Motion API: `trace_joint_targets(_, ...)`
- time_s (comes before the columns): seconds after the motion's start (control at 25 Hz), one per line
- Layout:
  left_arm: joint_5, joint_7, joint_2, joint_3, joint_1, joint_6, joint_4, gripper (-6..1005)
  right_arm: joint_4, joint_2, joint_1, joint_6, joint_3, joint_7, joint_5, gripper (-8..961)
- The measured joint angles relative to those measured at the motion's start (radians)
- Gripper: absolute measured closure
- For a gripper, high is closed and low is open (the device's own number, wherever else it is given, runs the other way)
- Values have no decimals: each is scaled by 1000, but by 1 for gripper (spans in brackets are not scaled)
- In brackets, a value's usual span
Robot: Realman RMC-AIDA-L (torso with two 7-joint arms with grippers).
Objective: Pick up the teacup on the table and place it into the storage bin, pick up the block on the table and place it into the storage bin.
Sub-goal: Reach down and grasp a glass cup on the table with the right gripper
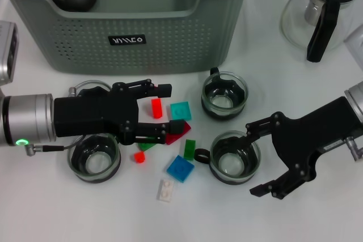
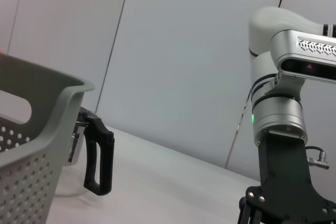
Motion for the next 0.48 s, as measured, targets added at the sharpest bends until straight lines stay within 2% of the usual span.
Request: trace_joint_targets(0.48,-4,1,-6,-5,-4,-38,-22,126,-133,14,10,6,-138,92,-52,39)
